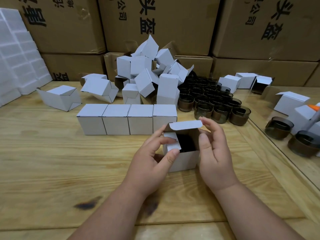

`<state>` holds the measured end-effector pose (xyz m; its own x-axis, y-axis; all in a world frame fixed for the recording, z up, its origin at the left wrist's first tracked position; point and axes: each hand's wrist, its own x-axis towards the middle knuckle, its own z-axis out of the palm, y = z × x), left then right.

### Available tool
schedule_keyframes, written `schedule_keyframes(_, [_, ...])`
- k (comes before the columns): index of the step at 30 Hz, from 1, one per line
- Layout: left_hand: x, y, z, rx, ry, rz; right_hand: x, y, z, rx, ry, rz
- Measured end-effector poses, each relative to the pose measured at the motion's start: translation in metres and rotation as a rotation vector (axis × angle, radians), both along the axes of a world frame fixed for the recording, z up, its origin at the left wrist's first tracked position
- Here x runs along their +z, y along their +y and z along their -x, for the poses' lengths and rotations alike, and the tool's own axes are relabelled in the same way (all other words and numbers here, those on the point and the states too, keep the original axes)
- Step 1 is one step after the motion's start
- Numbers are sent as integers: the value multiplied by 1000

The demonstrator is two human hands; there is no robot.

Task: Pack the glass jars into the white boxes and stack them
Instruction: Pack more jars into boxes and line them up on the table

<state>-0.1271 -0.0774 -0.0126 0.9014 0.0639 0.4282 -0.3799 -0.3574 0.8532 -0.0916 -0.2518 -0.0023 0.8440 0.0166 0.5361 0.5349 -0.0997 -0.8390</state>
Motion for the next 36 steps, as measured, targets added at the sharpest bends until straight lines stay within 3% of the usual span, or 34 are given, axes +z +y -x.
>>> schedule_keyframes(8, [-1,0,-3,-57,-2,23,3,-1,-1,162,133,-164])
schedule_keyframes(14, [-1,0,-1,-43,-23,-12,4,-3,1,128,137,-203])
schedule_keyframes(23, [-3,1,-2,-55,0,-8,-1,0,-7,108,192,-139])
schedule_keyframes(36, [1,-1,-1,-75,39,47,-1,0,-3,148,116,-71])
